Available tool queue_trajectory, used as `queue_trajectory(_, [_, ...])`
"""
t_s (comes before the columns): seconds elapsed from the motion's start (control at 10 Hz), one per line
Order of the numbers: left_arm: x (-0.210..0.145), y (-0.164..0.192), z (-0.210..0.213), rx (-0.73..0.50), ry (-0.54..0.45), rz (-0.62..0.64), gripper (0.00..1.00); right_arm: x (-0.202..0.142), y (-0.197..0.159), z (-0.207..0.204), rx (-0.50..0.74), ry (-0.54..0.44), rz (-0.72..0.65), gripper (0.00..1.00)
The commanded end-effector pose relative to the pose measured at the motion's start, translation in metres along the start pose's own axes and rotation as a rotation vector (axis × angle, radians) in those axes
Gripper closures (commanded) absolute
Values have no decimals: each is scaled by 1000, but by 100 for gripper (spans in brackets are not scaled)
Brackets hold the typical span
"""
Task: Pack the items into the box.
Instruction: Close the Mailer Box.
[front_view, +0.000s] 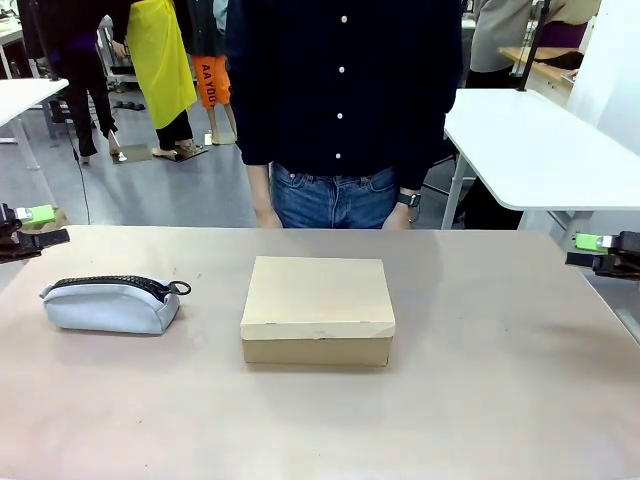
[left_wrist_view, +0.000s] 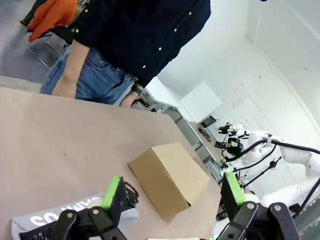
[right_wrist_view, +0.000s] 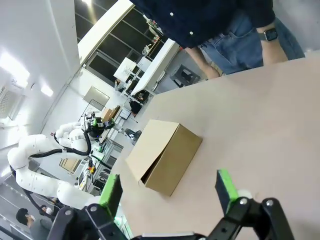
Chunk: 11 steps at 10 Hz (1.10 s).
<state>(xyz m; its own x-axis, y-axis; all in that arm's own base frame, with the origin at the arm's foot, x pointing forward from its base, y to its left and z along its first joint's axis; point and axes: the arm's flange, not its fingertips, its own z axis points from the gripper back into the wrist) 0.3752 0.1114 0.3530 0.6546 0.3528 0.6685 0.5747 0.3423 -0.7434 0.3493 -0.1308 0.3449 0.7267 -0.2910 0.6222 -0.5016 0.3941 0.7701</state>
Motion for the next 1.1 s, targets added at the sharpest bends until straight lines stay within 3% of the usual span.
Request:
queue_trajectory(0.0, [1,-2,0,1,2,-6,0,2,4,-2,4,4,9,0])
queue_trajectory(1.0, [1,-2,0,1,2,-6,0,2,4,-2,4,4,9,0])
